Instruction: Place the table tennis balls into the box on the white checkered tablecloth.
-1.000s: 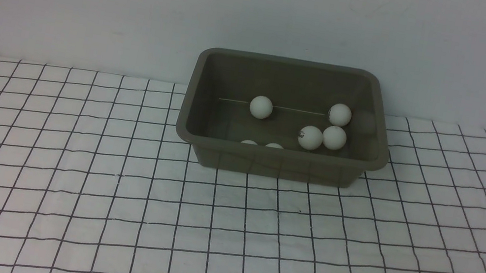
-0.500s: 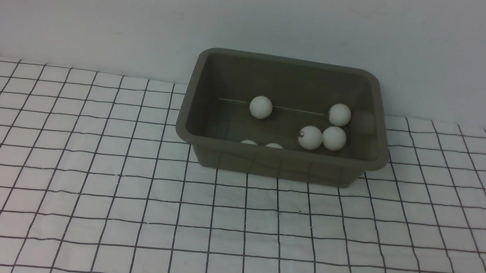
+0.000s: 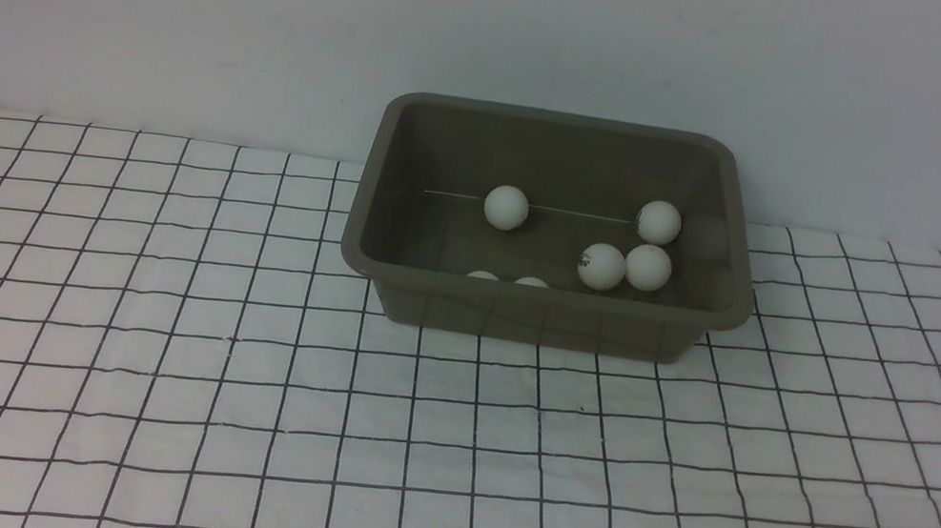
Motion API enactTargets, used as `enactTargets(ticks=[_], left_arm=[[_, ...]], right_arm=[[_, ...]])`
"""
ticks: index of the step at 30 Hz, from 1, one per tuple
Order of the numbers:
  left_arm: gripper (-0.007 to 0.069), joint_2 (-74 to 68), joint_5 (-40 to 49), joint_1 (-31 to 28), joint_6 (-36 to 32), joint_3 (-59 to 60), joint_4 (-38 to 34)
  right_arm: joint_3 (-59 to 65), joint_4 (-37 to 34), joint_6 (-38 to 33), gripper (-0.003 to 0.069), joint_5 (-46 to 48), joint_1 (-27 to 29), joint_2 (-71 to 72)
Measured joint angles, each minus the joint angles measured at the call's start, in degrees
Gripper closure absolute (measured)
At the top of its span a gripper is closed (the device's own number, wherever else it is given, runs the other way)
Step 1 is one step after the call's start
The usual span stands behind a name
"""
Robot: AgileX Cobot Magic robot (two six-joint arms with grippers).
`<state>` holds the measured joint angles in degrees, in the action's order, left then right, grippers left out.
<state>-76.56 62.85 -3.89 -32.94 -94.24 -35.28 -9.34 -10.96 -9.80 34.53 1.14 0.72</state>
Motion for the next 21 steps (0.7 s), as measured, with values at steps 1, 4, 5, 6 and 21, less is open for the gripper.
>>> enactTargets(ticks=[1, 4, 5, 6, 21], left_arm=[[0.0272, 0.0, 0.3, 0.0, 0.0, 0.0, 0.0], [0.0272, 0.0, 1.4, 0.0, -0.1, 0.0, -0.9], [0.0272, 0.0, 1.6, 0.0, -0.1, 0.0, -1.4], [0.0272, 0.0, 1.7, 0.0, -0.1, 0.0, -2.0], [0.0272, 0.0, 1.8, 0.0, -0.1, 0.0, -3.2]], right_arm=[[0.0, 0.0, 0.0, 0.0561, 0.0, 0.4, 0.0], [0.1, 0.7, 0.0, 0.0561, 0.1, 0.7, 0.0], [0.3, 1.3, 0.0, 0.0561, -0.1, 0.7, 0.0], [0.7, 2.0, 0.0, 0.0561, -0.6, 0.7, 0.0], [1.8, 3.4, 0.0, 0.0561, -2.6, 0.8, 0.0]])
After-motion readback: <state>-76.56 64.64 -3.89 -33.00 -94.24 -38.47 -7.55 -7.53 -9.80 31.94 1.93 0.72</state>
